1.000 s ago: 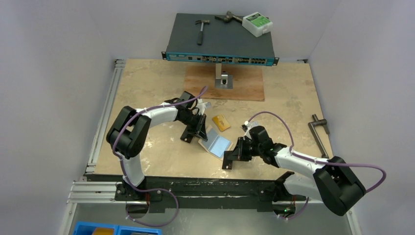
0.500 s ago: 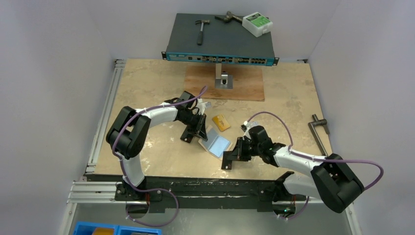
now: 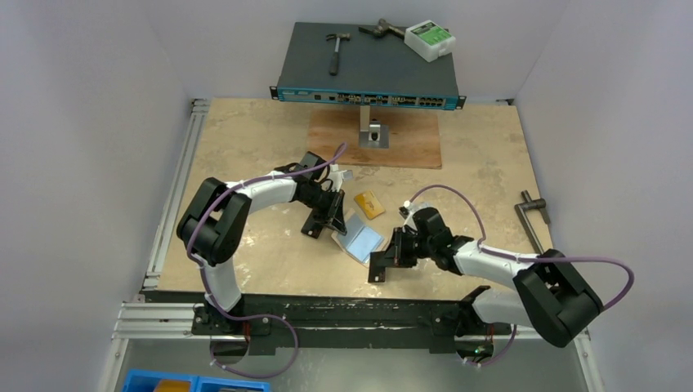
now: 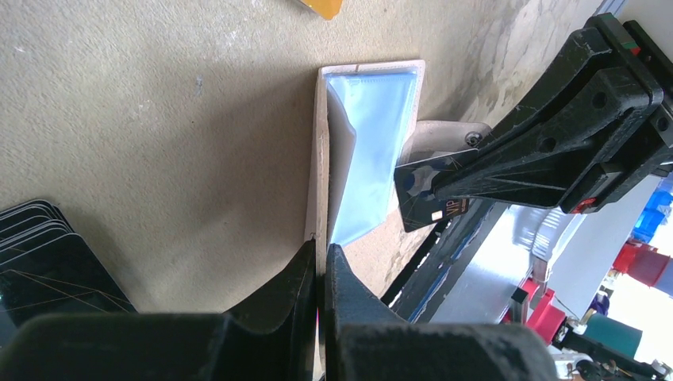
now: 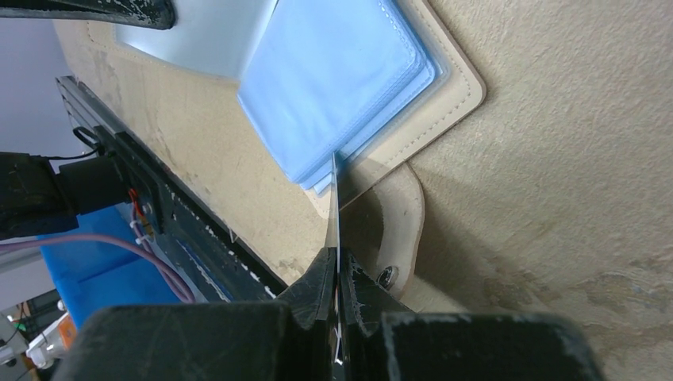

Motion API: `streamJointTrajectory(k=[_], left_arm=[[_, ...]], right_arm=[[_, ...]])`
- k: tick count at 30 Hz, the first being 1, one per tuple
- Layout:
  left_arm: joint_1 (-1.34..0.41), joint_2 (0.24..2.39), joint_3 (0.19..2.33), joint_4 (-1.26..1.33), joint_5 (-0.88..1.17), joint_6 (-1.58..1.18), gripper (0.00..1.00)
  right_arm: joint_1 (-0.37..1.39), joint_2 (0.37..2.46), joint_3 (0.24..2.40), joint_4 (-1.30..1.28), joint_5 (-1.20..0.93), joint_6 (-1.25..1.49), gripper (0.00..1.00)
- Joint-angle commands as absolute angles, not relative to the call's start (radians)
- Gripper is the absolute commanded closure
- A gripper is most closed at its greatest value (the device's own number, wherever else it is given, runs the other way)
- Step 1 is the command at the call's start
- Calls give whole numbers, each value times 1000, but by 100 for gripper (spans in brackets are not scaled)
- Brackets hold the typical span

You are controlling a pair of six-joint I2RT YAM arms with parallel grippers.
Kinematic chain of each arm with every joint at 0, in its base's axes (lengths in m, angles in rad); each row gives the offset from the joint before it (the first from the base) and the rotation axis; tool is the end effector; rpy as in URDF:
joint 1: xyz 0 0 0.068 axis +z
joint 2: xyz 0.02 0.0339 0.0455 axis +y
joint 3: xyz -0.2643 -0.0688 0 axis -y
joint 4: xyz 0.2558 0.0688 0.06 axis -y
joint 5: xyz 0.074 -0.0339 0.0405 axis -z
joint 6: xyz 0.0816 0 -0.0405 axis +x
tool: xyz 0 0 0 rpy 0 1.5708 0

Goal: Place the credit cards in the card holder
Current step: Open the card holder at the center of the board.

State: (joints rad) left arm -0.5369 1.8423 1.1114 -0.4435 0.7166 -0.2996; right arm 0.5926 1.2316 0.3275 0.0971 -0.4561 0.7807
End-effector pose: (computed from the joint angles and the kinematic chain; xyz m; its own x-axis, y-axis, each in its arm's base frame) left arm 0.2937 -0.2372 0.1170 -0.9355 0.2978 -0.1901 0.3428 0.6344 -0.6929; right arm 0.1784 0.1634 0.0925 -0.9563 0.1178 -0.2675 -0.1141 0.6921 0.7128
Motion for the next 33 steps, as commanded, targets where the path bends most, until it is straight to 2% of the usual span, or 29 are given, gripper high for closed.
streamJointTrajectory(k=[1, 28, 33], left_arm=[[-545, 1812, 1140, -448, 725, -276, 97], [-548, 1811, 1144, -454, 727, -271, 97], [-548, 1821, 1164, -472, 738, -275, 87]], right_arm=[[589, 1247, 372, 116, -417, 749, 100], [585, 1288, 464, 121, -425, 725, 100], [584, 1341, 515, 152, -447, 721, 100]])
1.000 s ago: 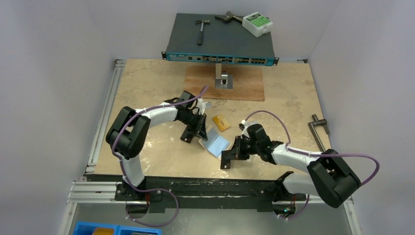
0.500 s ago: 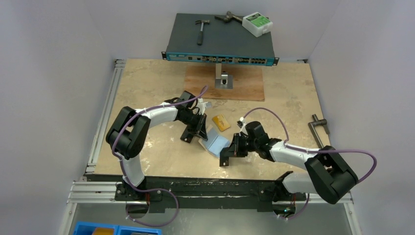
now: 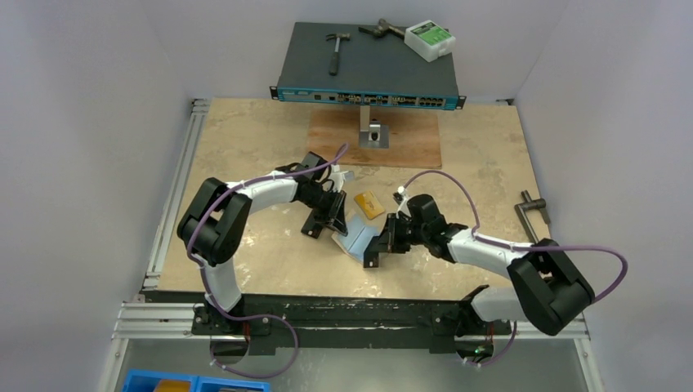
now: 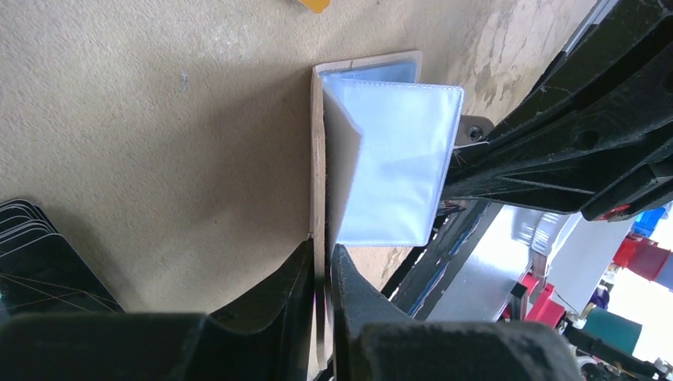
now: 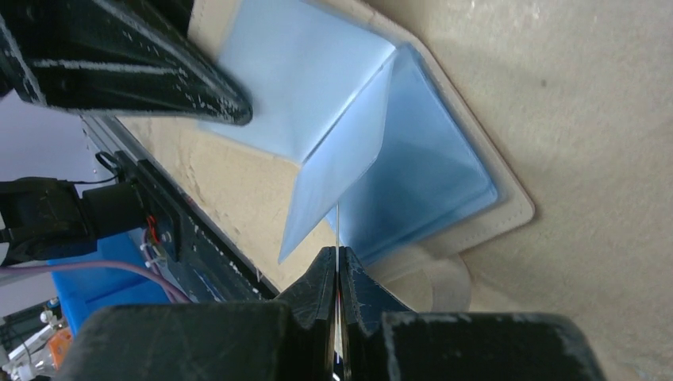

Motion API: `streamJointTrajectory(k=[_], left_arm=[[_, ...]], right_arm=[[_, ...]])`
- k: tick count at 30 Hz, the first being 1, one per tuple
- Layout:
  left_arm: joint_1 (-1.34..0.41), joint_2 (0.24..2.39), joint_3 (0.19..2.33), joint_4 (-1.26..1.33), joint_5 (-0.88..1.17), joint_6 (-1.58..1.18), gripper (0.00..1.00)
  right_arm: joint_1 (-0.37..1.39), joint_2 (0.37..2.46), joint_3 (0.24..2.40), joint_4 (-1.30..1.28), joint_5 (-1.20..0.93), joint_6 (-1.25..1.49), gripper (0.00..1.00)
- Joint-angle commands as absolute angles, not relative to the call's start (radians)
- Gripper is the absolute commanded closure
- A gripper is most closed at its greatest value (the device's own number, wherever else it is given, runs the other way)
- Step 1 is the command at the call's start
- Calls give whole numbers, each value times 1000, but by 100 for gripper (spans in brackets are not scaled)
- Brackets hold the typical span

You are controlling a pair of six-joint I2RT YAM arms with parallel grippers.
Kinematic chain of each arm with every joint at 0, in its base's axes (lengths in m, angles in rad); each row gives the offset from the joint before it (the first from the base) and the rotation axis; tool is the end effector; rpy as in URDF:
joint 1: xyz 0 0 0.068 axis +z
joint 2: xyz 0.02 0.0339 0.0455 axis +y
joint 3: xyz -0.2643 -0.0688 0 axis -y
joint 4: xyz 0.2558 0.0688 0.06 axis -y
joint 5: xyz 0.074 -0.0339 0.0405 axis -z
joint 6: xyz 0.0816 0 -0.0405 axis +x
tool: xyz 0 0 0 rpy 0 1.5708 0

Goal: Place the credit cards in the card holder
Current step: Open the card holder at the center of the board.

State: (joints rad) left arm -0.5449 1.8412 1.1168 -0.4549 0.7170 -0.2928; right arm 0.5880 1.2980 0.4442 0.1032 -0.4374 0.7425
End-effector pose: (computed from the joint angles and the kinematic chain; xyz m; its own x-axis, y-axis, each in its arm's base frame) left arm 0.2917 -0.2395 0.1184 -0.9315 0.3102 -0.1900 0.3512 0.6310 -0.6917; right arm 0.2057 0.1787 0.1137 -0.9321 0.1147 -0.3434 -0.1764 0.6845 0.7073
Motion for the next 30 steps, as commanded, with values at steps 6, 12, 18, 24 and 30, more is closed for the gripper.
streamJointTrajectory(k=[6, 12, 18, 24, 30], left_arm=[[-533, 1822, 1154, -448, 781, -314, 77], [-496, 1820, 1122, -362, 883, -379, 49], [-491, 1828, 1120, -341, 896, -390, 32], [-492, 1855, 1121, -360, 843, -356, 45], [-518, 1877, 1142, -440, 760, -302, 59]], right_arm=[[584, 1428, 565, 209, -482, 723, 100], [585, 1463, 586, 241, -500, 731, 100], [585, 1491, 597, 252, -507, 730, 100], [585, 1503, 592, 272, -518, 738, 100], [584, 1476, 558, 280, -508, 747, 100]])
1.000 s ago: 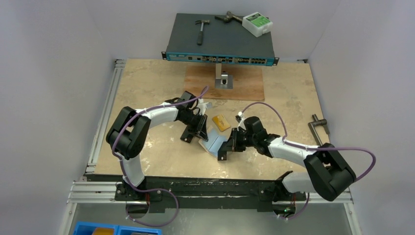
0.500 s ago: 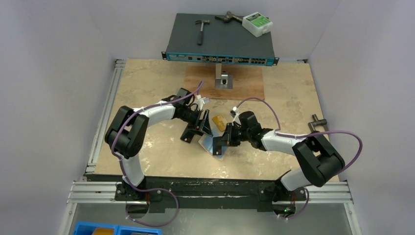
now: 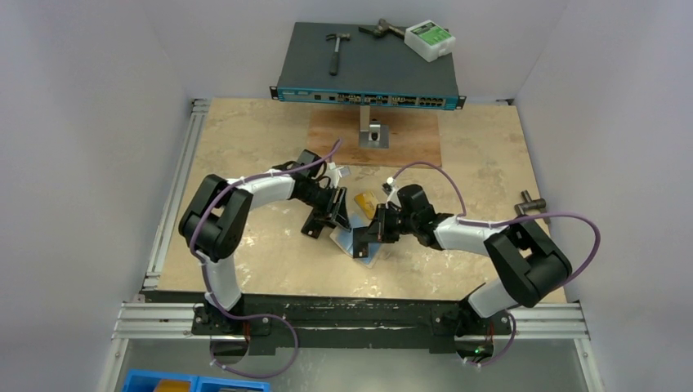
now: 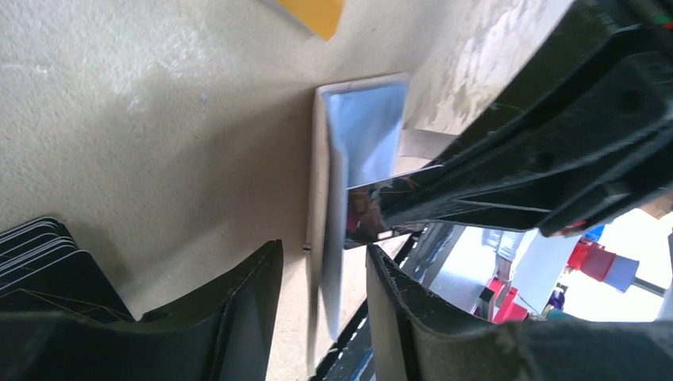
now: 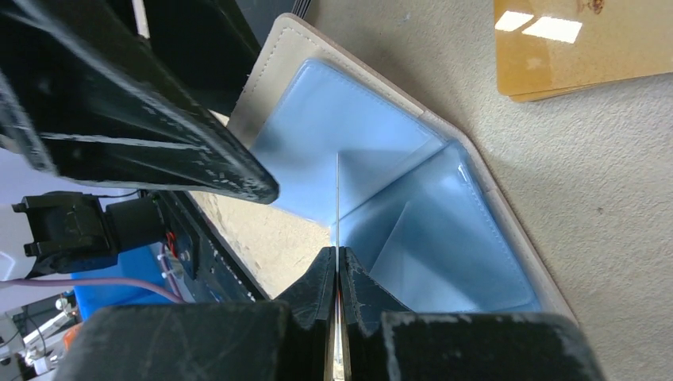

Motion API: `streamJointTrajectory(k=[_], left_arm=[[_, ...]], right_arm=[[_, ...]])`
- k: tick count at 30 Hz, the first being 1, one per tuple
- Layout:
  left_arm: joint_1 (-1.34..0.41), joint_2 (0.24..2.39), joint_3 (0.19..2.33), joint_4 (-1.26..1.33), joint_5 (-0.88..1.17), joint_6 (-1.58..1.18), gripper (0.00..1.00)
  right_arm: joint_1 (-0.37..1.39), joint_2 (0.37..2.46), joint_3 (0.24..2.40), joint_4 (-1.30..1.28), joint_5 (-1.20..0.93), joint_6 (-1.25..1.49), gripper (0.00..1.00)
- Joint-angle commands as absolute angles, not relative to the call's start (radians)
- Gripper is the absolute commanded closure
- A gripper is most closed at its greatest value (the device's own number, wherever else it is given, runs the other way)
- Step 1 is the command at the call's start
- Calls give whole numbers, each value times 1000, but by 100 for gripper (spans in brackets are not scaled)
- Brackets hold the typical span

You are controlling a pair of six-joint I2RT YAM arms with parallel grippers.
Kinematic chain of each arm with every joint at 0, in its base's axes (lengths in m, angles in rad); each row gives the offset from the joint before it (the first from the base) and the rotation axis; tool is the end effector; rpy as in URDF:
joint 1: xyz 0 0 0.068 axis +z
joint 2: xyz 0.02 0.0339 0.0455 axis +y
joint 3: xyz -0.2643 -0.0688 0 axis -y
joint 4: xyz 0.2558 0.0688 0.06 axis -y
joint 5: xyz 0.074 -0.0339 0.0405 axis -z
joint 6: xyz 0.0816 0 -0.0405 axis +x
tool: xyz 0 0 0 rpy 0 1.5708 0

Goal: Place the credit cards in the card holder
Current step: Open the card holder at the center of the board.

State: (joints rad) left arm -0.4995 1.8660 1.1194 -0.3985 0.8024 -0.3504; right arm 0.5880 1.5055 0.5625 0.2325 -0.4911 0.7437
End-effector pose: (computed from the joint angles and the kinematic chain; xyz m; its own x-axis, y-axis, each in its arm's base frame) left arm 0.3049 -0.2332 0.1176 -0.9546 0.2491 -0.1631 0.2830 0.5892 -0.7568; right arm 0.2384 0.2052 0.1103 -0.9319 0.0962 -0.3497 -0.2115 0.6390 0.7396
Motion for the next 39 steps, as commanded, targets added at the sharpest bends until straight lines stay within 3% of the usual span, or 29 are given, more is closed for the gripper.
streamJointTrajectory(k=[1, 4, 9, 11, 28, 31, 33, 37, 39], left_arm=[[-523, 1879, 1144, -442, 757, -301, 60], [-534, 1888, 1154, -454, 744, -297, 66], [-534, 1911, 1156, -462, 763, -303, 91], [-533, 1915, 1151, -460, 770, -307, 96], [-524, 2040, 1180, -430, 921, -476, 100], [-515, 2069, 1185, -416, 956, -496, 80], [-514, 2064, 1178, -406, 962, -497, 76], [-513, 2089, 1176, -386, 1023, -493, 80], [-513, 2109, 1173, -355, 1070, -499, 88]], right_arm=[[585, 1473, 553, 282, -507, 749, 100], [582, 1459, 539, 284, -504, 752, 100], [563, 1426, 491, 283, -500, 753, 100], [555, 1416, 472, 289, -504, 753, 100], [542, 1473, 489, 230, -528, 705, 100], [543, 1496, 491, 224, -524, 700, 100], [542, 1507, 491, 218, -518, 694, 100], [543, 1516, 480, 219, -510, 690, 100], [542, 1519, 472, 223, -509, 690, 100]])
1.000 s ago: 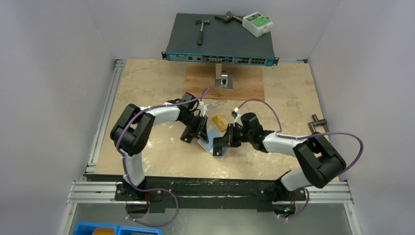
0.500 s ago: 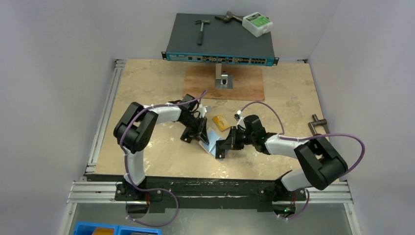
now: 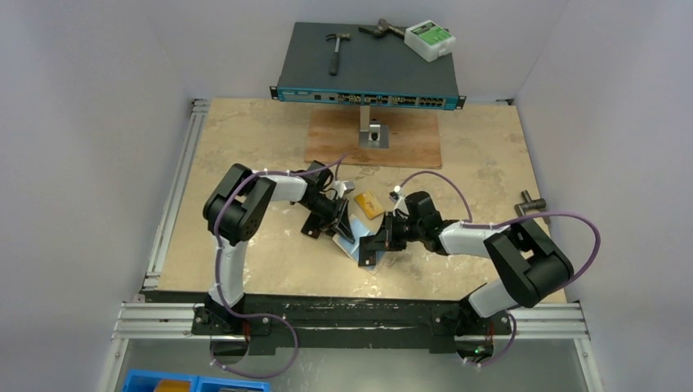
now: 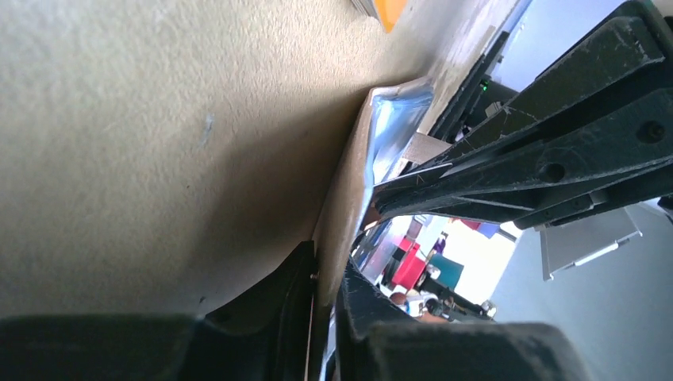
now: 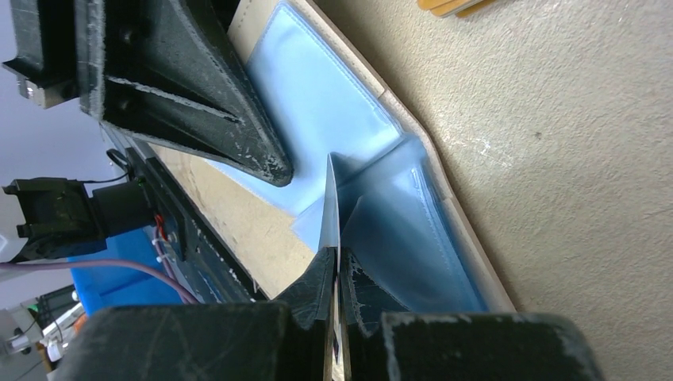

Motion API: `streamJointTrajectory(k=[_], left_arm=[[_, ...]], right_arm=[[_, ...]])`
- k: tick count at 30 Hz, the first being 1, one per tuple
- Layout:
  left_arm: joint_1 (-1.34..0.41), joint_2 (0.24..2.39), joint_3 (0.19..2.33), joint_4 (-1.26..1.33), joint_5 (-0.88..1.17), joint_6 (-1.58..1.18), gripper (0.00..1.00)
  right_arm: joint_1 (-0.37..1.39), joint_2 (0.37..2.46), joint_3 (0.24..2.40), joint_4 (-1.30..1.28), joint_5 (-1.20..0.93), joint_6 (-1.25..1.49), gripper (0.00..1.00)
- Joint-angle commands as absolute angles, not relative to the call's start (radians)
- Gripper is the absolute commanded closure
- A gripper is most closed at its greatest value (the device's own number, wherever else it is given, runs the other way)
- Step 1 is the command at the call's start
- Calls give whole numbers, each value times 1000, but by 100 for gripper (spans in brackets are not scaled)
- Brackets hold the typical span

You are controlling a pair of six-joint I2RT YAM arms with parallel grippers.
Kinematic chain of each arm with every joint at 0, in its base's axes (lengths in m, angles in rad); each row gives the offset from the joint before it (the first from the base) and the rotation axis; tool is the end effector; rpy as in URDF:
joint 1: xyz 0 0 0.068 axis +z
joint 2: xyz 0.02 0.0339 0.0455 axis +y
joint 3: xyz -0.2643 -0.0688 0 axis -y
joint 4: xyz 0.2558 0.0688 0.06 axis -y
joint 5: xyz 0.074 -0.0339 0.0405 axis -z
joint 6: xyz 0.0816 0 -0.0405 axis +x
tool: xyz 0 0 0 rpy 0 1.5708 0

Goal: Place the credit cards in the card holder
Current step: Open the card holder at the center of the board.

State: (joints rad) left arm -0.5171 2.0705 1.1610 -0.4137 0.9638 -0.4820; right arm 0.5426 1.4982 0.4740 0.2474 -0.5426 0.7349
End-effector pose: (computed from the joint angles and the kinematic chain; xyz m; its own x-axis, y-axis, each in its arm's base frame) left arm 0.2977 -0.2464 0.0636 -0.9586 0.2410 0.1520 0.0142 0.5733 -0.8192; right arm 0.2246 0.1846 0.0889 -0.9533 0.0957 -0.2864 -0.1595 0.6457 0.7467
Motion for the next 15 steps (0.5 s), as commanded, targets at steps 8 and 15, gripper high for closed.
streamJointTrajectory(k=[8, 15], left_arm=[[-480, 1988, 1117, -235, 1074, -544, 100], [-455, 1797, 981, -153, 894, -655, 100]], right_arm=[[542, 1436, 447, 235, -487, 685, 100], [540, 1329, 461, 208, -405, 692, 100]])
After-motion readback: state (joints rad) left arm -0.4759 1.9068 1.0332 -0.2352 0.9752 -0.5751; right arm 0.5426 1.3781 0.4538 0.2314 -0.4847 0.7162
